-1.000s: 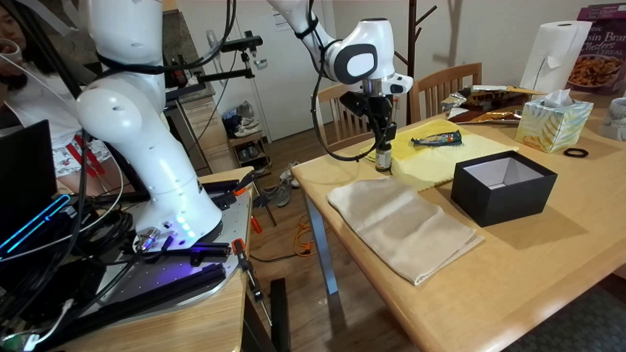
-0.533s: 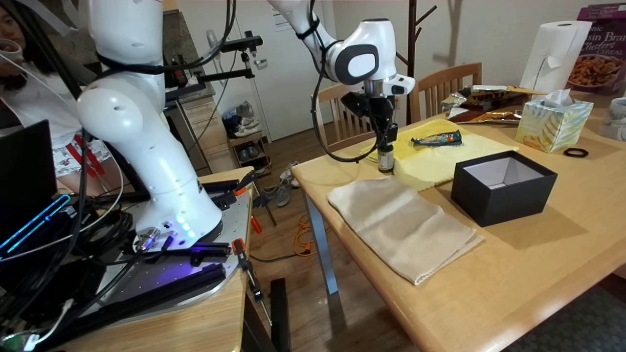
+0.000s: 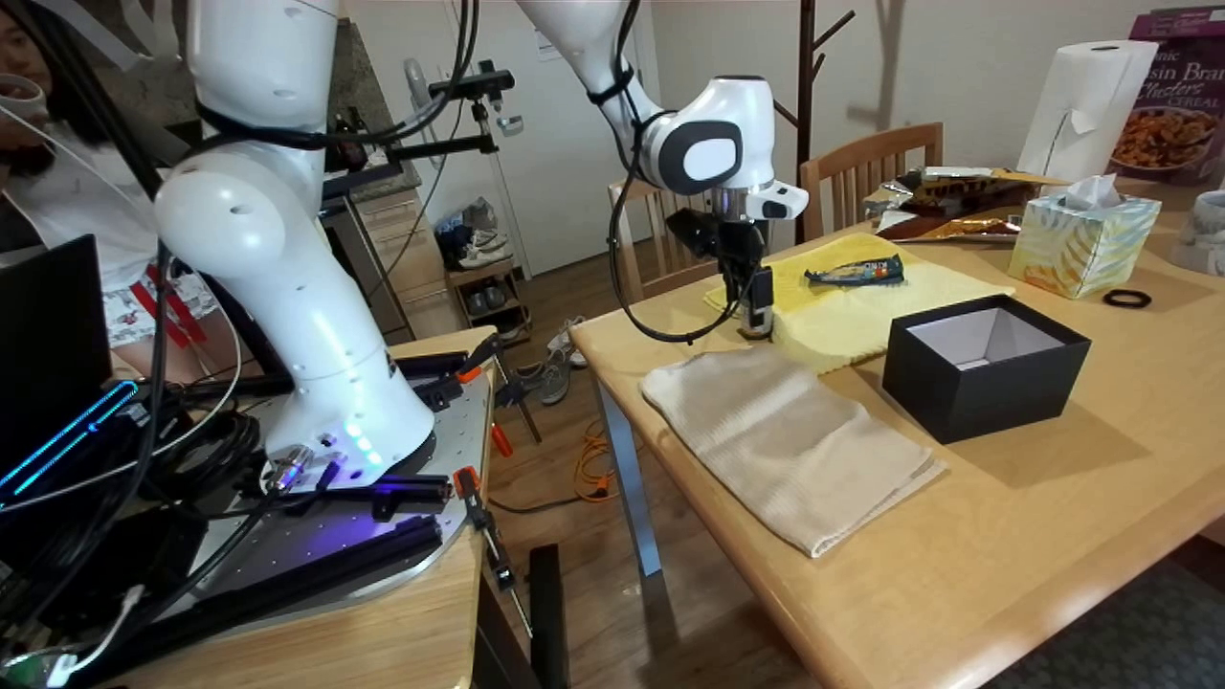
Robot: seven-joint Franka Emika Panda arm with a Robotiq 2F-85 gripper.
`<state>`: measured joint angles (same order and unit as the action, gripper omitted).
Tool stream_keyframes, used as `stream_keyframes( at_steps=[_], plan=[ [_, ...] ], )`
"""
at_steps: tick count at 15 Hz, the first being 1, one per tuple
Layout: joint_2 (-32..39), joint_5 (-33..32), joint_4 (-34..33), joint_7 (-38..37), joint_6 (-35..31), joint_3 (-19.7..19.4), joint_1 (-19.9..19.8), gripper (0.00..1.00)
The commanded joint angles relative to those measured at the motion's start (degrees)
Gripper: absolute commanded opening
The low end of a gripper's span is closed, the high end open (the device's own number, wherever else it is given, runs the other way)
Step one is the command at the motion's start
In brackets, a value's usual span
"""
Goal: Pick up the bottle from the black box and put it on the table.
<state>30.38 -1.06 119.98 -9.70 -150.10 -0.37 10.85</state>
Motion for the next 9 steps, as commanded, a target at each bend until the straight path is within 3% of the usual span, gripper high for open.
stream_keyframes(
  at_steps=[1,5,9],
  plan=[
    [1.7,-2.1,-1.0,-2.1,0.4,-1.0,0.9,1.0],
    [-1.6,-6.1,1.9,-3.2,-2.8,-2.9,3.3,1.0],
    [-5.6,-14.0,4.4,-9.6,-4.9,-7.2,8.8,1.0]
  ],
)
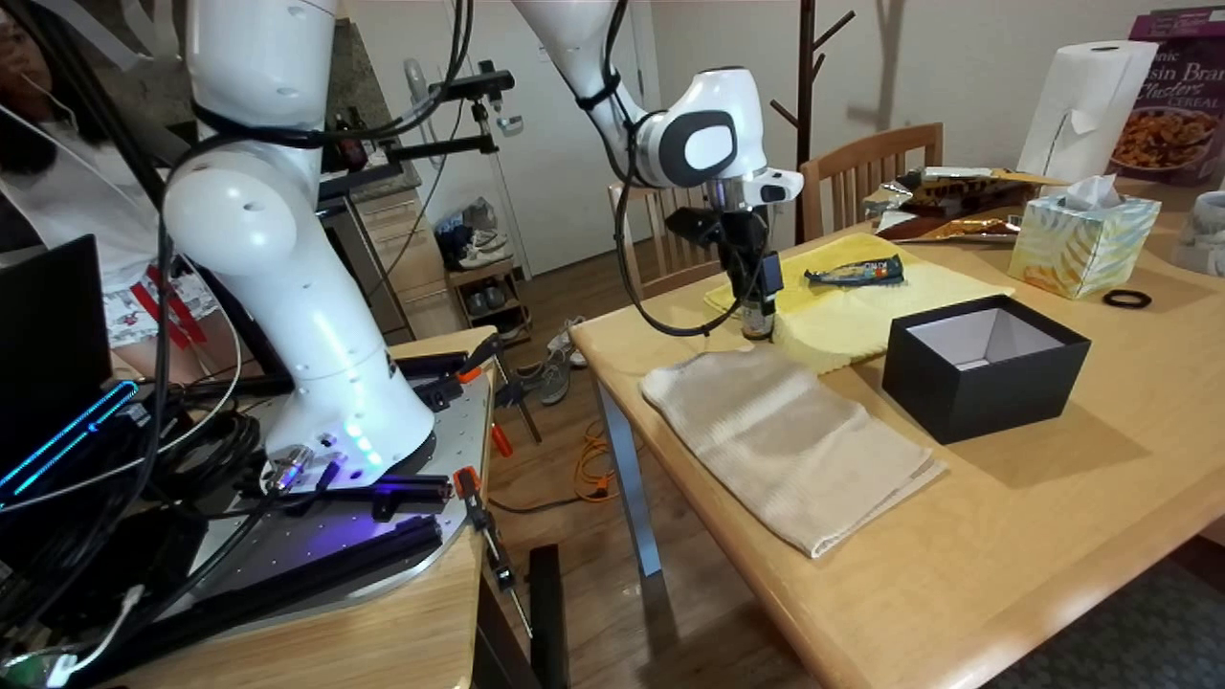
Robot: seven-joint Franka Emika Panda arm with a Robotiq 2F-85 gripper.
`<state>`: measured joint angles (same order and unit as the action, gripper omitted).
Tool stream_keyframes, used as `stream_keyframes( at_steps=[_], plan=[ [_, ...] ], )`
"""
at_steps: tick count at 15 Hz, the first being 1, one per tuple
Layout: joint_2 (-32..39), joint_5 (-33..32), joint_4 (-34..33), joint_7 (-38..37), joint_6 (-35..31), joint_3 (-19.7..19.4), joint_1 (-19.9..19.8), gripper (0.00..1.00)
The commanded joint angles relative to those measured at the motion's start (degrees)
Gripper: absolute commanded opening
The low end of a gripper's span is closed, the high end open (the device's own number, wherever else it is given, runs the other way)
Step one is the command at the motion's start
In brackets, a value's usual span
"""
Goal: Pick up the bottle from the black box and put it on the table.
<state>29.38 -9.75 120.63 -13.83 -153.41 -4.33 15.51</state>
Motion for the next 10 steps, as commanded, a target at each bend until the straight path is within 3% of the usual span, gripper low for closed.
stream_keyframes(
  at_steps=[1,6,10],
  plan=[
    [-5.8,-7.6,4.4,-7.4,-1.6,-4.4,5.8,1.0],
    [-12.5,-16.8,7.3,-17.1,0.7,-6.7,9.9,1.0],
    [-18.8,-17.6,10.5,-22.0,4.3,-4.9,7.0,1.0]
  ],
)
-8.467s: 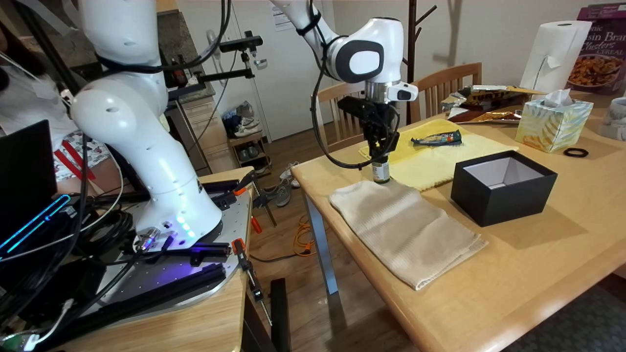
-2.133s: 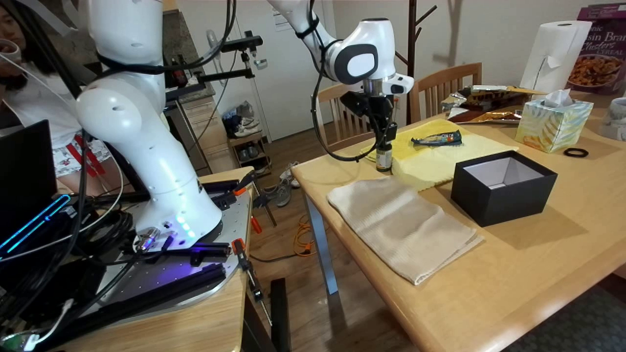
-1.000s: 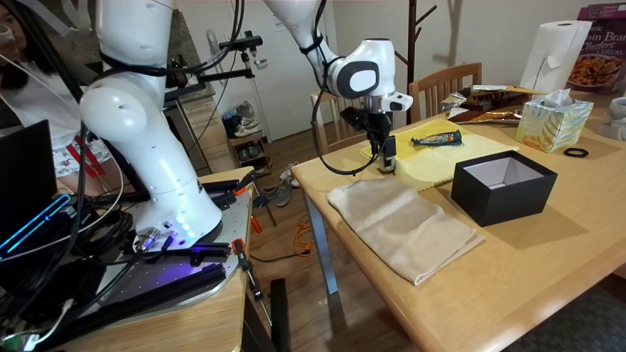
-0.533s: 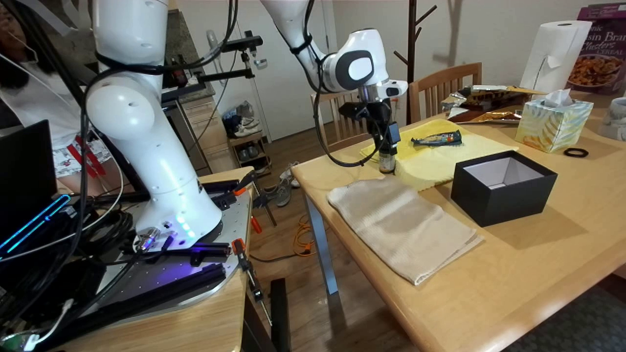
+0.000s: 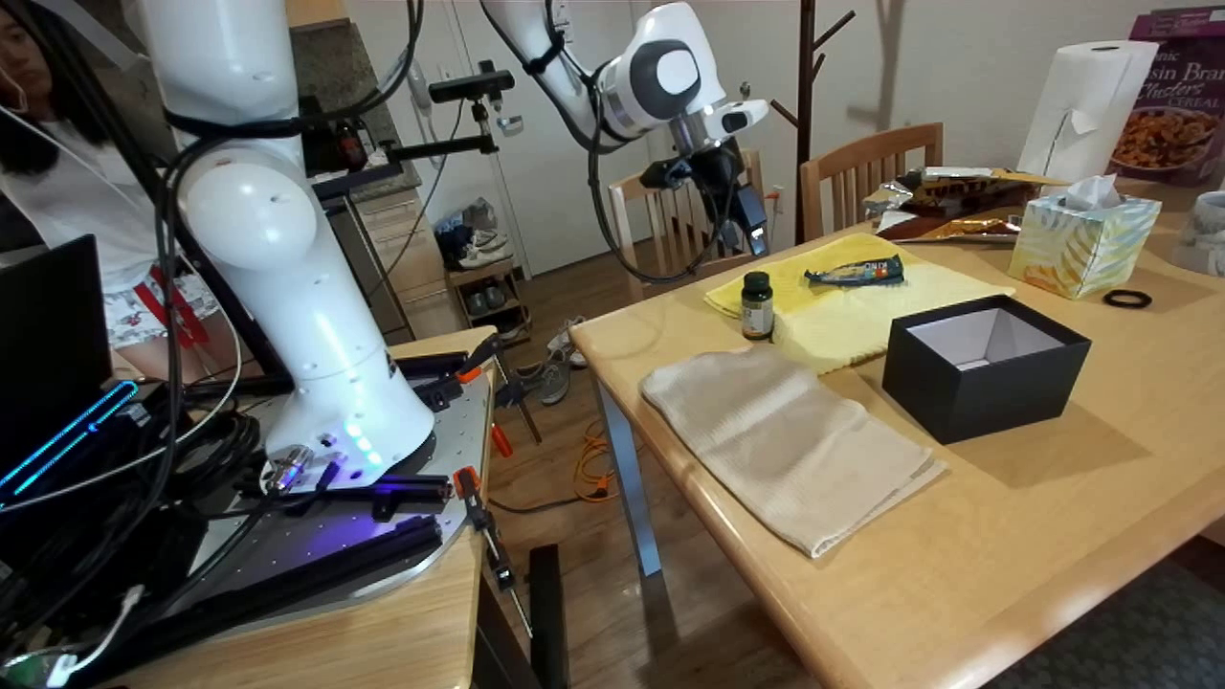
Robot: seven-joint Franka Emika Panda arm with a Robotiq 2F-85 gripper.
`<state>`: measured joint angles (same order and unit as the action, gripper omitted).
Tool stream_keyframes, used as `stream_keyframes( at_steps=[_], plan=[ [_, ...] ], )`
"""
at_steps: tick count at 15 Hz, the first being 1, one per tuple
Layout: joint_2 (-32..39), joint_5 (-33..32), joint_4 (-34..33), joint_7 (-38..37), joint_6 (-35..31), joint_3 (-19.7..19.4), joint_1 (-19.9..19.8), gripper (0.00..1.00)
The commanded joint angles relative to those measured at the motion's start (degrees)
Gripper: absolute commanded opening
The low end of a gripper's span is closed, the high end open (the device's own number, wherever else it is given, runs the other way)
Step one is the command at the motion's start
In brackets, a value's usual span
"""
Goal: Pick up the bottle from the black box and put it on the table.
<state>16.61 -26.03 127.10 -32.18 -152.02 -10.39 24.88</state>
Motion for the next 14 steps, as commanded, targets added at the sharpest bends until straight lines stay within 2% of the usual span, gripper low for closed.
stream_keyframes(
  at_steps=[1,5,7,11,12,14],
  plan=[
    [-7.4,-0.2,4.5,-4.0,4.7,1.8,-3.8,1.0],
    [-10.8,5.3,4.3,1.9,11.7,4.3,-11.4,1.0],
    [-11.4,6.8,3.4,7.5,13.6,4.4,-15.4,1.0],
    [-10.0,9.7,0.6,25.1,15.8,2.8,-23.7,1.0],
    [-10.4,7.6,2.1,17.8,13.7,4.2,-22.1,1.0],
    [-10.4,7.9,1.6,22.5,14.0,3.4,-24.8,1.0]
  ],
)
